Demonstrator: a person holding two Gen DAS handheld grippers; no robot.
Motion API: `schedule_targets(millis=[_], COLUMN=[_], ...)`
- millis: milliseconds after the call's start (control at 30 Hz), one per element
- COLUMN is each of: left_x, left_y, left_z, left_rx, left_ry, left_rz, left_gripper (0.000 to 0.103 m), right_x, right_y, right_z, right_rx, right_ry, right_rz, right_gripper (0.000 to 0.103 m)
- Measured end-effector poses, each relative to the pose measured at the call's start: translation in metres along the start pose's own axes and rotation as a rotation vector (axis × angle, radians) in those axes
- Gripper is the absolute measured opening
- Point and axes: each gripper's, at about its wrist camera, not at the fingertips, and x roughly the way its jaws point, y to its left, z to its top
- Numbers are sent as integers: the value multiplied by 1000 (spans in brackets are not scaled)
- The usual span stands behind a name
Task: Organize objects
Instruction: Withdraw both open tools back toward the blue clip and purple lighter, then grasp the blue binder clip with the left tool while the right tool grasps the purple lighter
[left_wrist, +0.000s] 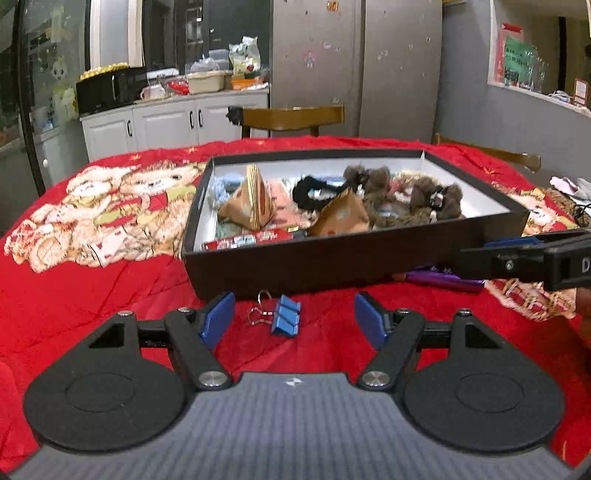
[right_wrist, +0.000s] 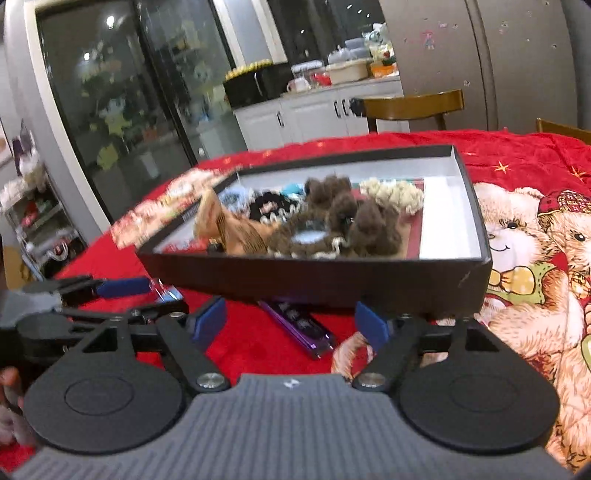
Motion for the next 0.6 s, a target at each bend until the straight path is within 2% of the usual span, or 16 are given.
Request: schedule_targets(millis=[100, 300, 500, 567, 600], left_x=[8, 10, 14, 15, 15], left_y=[3, 0, 1, 0, -1], left_z=[-1, -2, 0, 0, 0], left_rx=[-7, 2, -26, -25, -18], left_ry=[33, 32, 40, 42, 42], left_rz=[-9, 8, 33, 41, 46], left_gripper=[76, 76, 75, 75, 72], right_x=[4, 10, 11, 11, 11], right_y=[5, 10, 17, 19, 21], right_z=[-4, -9, -11, -11, -12], right_rx=[-48, -91, -135, -152, -162], right_ry=[10, 24, 30, 31, 31], right_rz=[-20, -67, -123, -139, -142], right_gripper=[83, 76, 57, 44, 43])
